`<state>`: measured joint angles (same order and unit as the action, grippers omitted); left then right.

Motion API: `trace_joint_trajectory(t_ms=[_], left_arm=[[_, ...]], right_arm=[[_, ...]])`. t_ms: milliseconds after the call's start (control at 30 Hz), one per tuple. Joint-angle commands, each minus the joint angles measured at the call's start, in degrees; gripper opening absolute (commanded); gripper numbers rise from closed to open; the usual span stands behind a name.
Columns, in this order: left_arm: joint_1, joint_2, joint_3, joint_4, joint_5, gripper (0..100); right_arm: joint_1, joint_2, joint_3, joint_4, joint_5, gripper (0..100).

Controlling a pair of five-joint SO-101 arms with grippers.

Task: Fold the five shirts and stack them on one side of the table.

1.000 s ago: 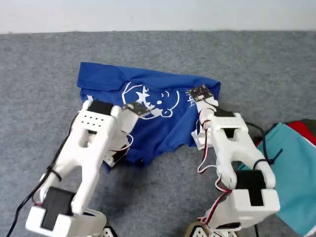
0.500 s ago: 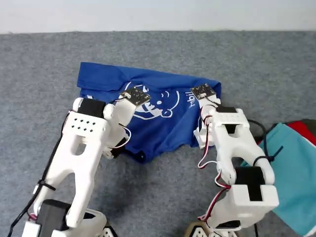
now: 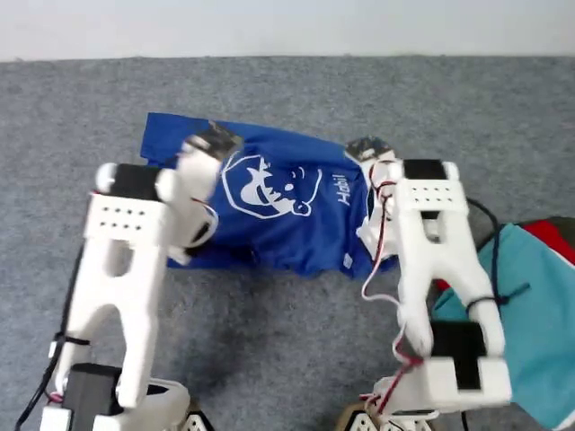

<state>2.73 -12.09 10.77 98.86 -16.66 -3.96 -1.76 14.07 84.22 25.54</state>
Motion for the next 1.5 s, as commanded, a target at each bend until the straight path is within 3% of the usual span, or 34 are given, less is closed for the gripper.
trace_joint_trajectory(t_ms=[0,233,500,700,867,1067,1133,1233,1367,1467], left_arm=[[-4.4,-2.37,-5.85,1.76,3.96,1],[-6.51,-16.88,-6.64,1.41,3.87,1],[-6.59,-43.08,-7.78,1.41,2.73,1],[-6.59,-55.12,-7.78,-5.71,3.16,1],[-6.51,-53.19,-2.33,-5.71,3.16,1],[-6.07,-45.45,19.56,-9.58,2.81,2],[-5.98,-41.32,25.8,-10.2,2.64,7],[-5.98,-34.37,31.6,-9.23,-1.76,16],[-6.24,-24.88,35.82,-7.12,-10.64,15],[-6.07,-18.99,36.26,-8.44,-10.99,13]], right_arm=[[-0.75,-11.47,-2.29,3.47,0.97,1.0],[-0.48,-25.27,-2.29,8.48,2.55,1.0],[1.27,-28.0,-2.73,10.15,2.2,1.0],[4.62,-33.71,-2.37,8.66,2.46,1.0],[4.44,-34.86,-2.11,8.84,2.46,1.0],[4.35,-34.95,0.09,8.66,2.46,1.0],[4.35,-34.95,1.05,8.48,2.46,1.0],[4.35,-34.95,3.52,6.11,2.46,1.0],[4.35,-34.95,7.03,3.21,2.46,1.0],[4.35,-34.95,8.7,2.15,2.46,1.0]])
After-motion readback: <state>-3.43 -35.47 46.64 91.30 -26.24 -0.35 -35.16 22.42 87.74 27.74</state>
